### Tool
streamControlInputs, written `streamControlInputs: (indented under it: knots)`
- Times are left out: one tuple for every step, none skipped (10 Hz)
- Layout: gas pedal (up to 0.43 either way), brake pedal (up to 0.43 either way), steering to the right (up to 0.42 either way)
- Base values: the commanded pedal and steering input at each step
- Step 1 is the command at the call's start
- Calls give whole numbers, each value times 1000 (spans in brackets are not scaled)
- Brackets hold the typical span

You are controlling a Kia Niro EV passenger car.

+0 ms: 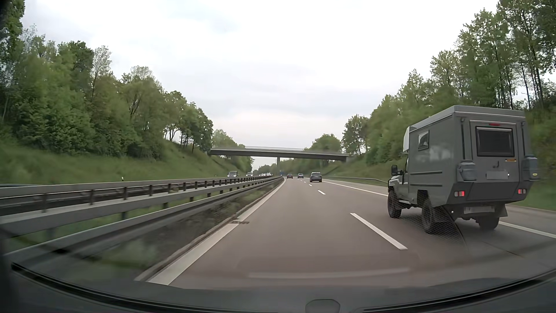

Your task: Follow the waypoints while adhering to traffic rules and regulations

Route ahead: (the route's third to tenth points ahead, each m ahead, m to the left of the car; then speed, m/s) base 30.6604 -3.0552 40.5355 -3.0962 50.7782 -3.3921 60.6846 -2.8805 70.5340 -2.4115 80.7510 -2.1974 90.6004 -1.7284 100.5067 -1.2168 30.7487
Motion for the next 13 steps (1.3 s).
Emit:
streamControlInputs:
  knots:
    - [299, 0, -4]
    - [299, 0, -4]
    - [299, 0, -4]
    - [287, 0, -4]
    - [287, 0, -4]
    - [287, 0, -4]
    - [287, 0, -4]
    - [287, 0, -4]
    - [287, 0, -4]
    - [287, 0, -4]
    - [287, 0, -4]
    - [287, 0, -4]
    - [287, 0, -3]
